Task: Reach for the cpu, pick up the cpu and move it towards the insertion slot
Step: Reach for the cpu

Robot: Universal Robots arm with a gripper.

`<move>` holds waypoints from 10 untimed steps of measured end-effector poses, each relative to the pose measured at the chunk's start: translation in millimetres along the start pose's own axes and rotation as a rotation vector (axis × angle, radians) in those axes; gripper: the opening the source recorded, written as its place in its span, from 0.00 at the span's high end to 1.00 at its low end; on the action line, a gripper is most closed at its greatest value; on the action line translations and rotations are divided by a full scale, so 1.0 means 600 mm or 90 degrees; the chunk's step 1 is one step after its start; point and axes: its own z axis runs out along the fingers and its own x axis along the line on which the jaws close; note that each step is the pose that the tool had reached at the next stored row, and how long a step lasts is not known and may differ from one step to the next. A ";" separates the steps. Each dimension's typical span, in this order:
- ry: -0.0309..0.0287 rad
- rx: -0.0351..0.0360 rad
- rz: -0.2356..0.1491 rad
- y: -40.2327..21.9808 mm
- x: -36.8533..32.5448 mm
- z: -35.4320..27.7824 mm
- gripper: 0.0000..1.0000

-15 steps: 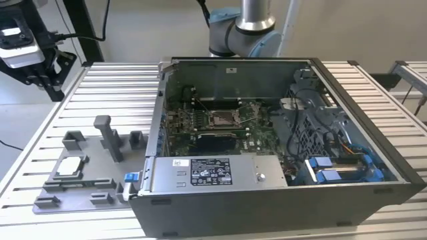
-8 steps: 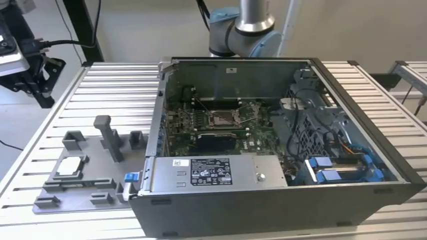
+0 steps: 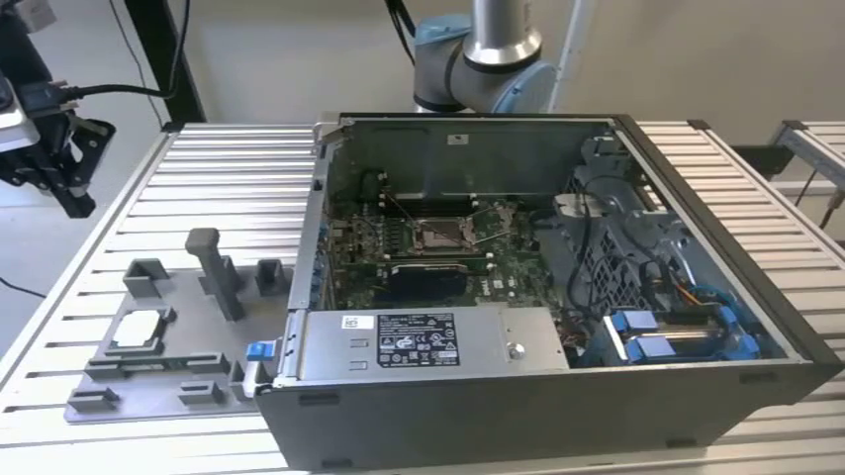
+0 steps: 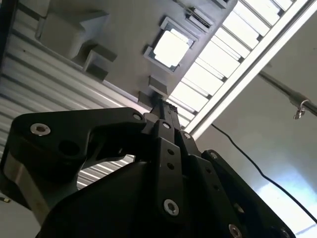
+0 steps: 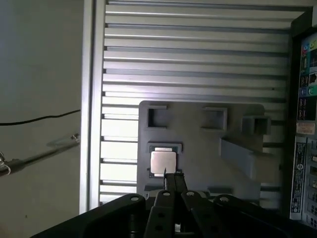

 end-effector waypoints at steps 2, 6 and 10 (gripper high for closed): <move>0.0001 0.0001 0.000 0.000 0.000 0.000 1.00; 0.0001 0.0000 0.000 0.000 0.000 0.000 0.00; 0.0000 0.0000 -0.001 0.000 0.000 0.000 0.00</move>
